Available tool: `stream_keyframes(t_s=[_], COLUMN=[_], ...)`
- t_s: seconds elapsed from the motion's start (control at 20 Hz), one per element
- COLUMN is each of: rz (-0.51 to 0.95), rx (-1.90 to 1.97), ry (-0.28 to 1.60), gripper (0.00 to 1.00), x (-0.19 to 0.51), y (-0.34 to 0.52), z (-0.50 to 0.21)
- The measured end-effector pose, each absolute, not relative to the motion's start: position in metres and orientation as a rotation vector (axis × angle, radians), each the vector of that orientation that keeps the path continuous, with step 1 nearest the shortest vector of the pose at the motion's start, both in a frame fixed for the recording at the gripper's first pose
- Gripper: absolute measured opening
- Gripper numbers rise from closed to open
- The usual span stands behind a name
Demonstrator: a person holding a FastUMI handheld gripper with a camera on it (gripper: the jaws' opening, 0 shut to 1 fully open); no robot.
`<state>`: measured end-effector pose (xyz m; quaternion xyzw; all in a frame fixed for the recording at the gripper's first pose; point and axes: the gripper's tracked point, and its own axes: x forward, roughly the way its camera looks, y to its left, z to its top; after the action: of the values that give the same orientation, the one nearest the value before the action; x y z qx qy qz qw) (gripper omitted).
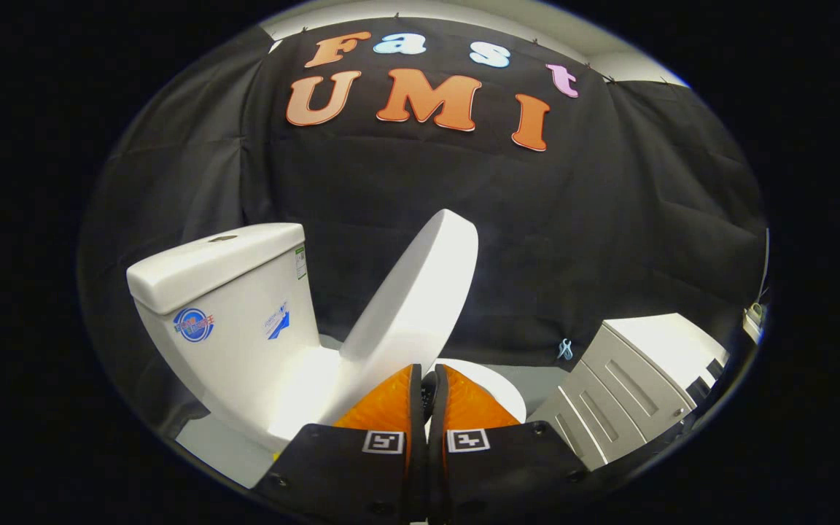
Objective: Open the toilet lid.
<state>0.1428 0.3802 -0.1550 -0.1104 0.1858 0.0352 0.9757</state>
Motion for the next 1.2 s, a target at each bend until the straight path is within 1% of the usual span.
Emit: stream_keyframes(t_s=[0.65, 1.2], rz=[0.085, 0.115], rx=[-0.308, -0.385], ry=[0.305, 0.262], gripper=[0.08, 0.08], x=[0.138, 0.133], y=[0.451, 0.519], z=[-0.133, -0.128])
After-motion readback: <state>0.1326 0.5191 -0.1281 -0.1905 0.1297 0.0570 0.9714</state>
